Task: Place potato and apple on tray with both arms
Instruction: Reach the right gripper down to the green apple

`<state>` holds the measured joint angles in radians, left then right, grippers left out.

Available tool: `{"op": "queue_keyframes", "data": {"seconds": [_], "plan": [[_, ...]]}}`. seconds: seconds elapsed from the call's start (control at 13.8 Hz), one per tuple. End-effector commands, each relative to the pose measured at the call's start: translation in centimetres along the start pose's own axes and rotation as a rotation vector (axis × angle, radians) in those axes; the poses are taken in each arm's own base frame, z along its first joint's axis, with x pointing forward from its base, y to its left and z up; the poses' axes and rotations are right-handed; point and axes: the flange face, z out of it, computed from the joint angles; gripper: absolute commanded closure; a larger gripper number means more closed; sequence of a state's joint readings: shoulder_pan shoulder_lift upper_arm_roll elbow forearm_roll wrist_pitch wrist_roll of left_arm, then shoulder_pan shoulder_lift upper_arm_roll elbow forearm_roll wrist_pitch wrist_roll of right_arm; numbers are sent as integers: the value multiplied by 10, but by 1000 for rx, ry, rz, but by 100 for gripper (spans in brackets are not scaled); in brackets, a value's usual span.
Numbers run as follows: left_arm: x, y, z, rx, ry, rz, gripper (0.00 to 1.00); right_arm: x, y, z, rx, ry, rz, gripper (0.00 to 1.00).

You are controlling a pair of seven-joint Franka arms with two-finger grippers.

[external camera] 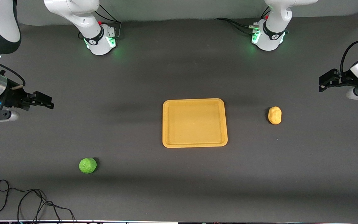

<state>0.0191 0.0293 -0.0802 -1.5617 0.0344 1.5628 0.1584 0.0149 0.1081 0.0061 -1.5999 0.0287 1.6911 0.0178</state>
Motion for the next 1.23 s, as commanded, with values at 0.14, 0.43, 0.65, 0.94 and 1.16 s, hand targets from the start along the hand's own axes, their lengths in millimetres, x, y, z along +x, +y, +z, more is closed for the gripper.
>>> {"op": "queue_keyframes", "data": {"seconds": [0.14,0.43,0.65,0.94,1.16], "plan": [[1,6,-1,17,-17,-5,0,66,1,-11,11,55,13,0],[1,-13,-2,55,-6,-16,0,99,4,12,14,48,16,0],[3,-16,0,54,-7,-18,0,110,5,42,16,14,16,0],[5,-19,5,50,-16,-25,0,130,3,103,16,18,23,0],[5,-19,5,38,-13,-26,0,135,3,142,17,56,28,0]]}}
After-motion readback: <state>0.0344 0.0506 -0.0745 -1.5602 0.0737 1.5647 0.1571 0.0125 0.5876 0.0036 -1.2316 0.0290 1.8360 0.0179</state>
